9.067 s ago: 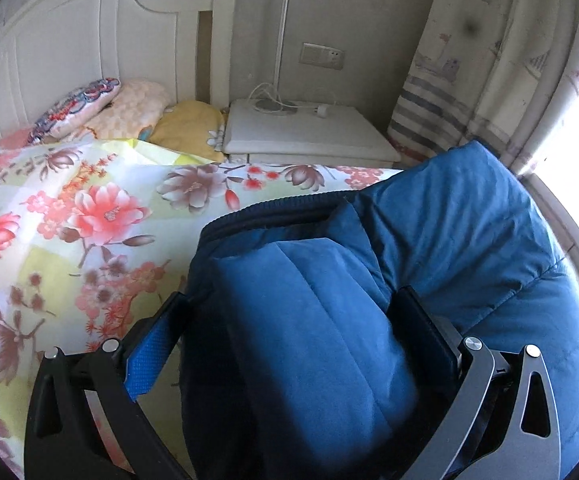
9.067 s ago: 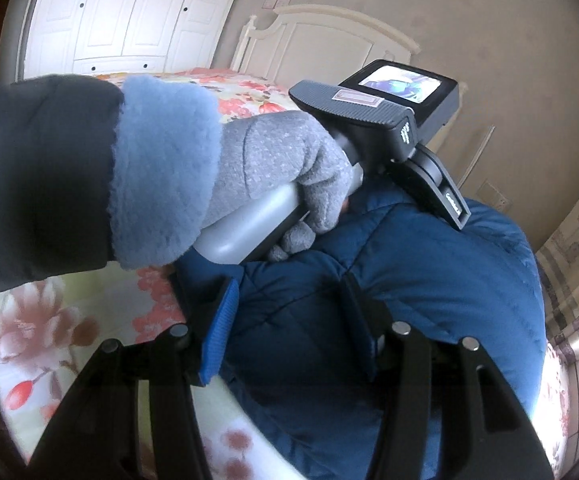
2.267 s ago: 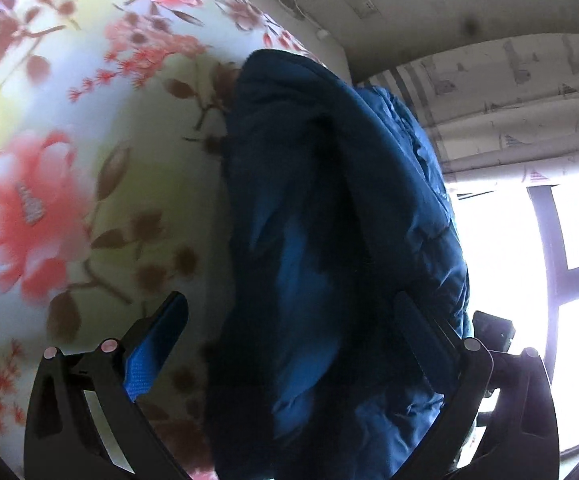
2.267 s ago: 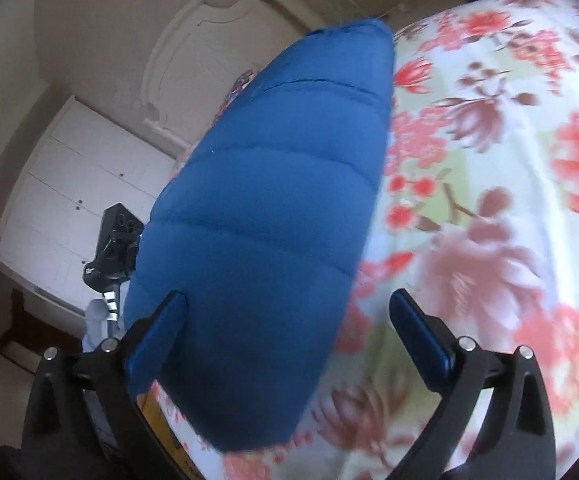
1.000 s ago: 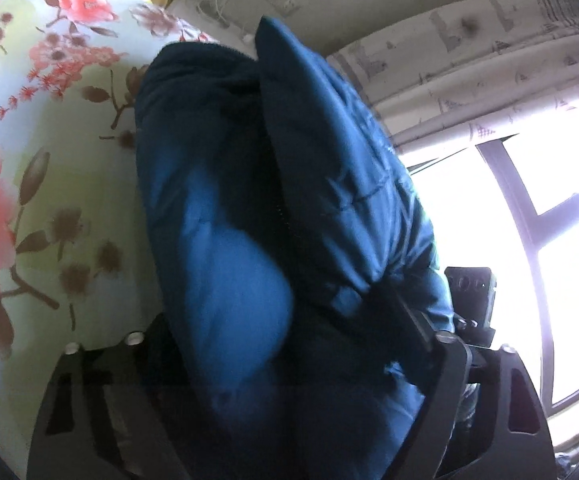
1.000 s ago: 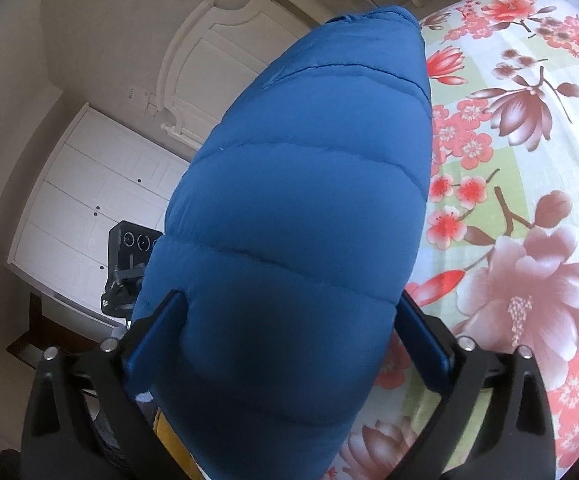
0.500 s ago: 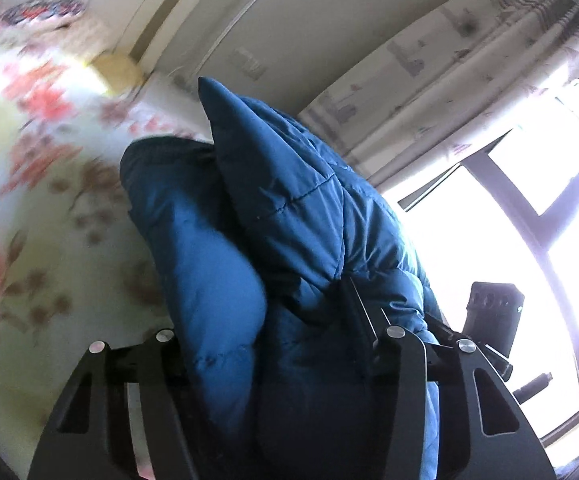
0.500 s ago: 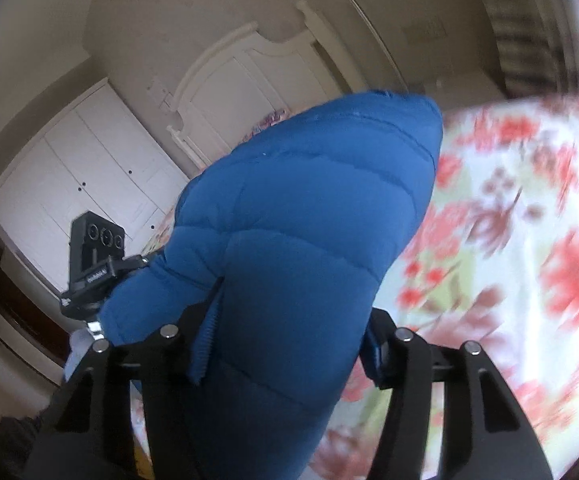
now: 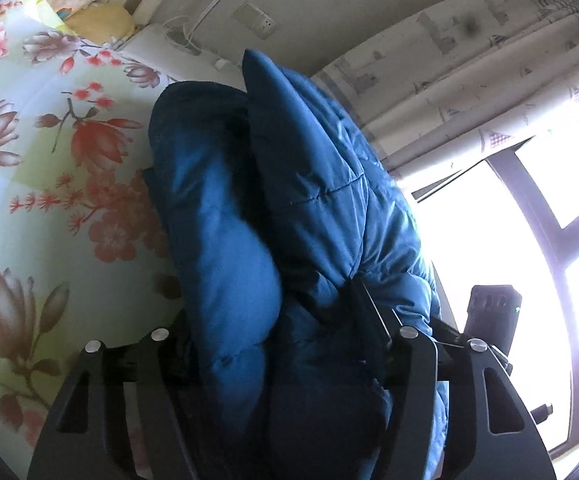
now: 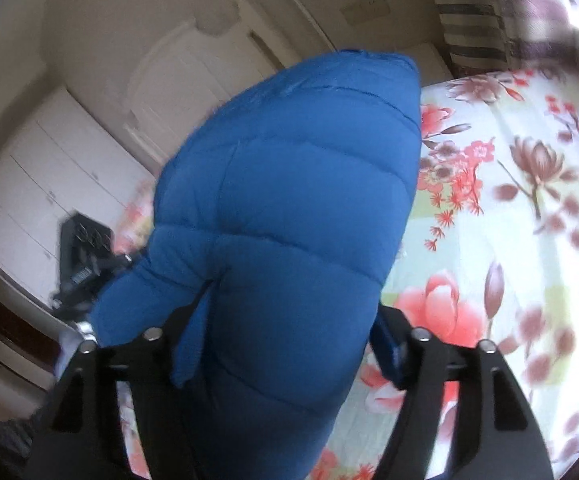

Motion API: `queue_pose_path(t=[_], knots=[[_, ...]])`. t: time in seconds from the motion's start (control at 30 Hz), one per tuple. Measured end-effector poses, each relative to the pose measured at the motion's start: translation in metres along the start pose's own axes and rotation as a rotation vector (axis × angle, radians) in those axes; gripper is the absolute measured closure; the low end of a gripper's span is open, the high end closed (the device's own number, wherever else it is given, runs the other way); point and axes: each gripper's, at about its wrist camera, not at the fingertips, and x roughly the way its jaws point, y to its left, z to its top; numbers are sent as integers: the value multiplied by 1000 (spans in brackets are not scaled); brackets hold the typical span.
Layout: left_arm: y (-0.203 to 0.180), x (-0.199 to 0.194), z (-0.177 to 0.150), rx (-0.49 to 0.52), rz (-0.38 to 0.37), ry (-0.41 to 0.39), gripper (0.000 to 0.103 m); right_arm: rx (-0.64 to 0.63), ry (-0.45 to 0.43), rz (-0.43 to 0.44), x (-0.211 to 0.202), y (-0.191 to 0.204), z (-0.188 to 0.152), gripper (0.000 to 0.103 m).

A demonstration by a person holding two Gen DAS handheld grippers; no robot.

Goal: Fold large clothes
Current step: 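Lower the folded blue bundle onto the bed and open both grippers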

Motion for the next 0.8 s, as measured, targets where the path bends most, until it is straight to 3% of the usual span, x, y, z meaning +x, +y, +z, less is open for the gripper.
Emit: queue_pose_path(t=[0.1,0.13,0.17,0.2,0.23,0.27,0.33,0.37,0.4,0.5,0.6,0.7,0.8], knots=[[-16,-27,14,67,121,-33,44,-14,-48,-126,-19,18,2,20],[-22,-43,18,104,199,-95,41,-53,-87,-184,-32,32,3,20],[-33,-62,23,151,283,-188,30,-96,-129,-214,-43,46,3,19],[-40,-77,28,177,322,-259,22,-157,-178,-223,-55,66,2,18],[-56,-95,39,208,332,-352,22,-203,-205,-223,-60,83,1,18],[-67,-98,48,226,327,-365,22,-286,-235,-236,-64,107,-2,20],[-103,-87,70,319,351,-332,21,-432,-271,-285,-59,145,-10,32],[-118,-76,77,374,376,-307,18,-517,-276,-324,-48,169,-17,44],[-131,-61,86,430,400,-278,10,-580,-266,-352,-35,186,-24,53],[-141,-4,100,569,435,-150,8,-730,-215,-393,7,226,-47,55],[-109,55,119,534,483,-1,8,-842,-153,-457,53,253,-71,56],[-75,91,115,492,527,107,7,-915,-77,-537,89,258,-90,55],[-44,99,110,450,487,134,4,-929,8,-584,119,249,-96,53]])
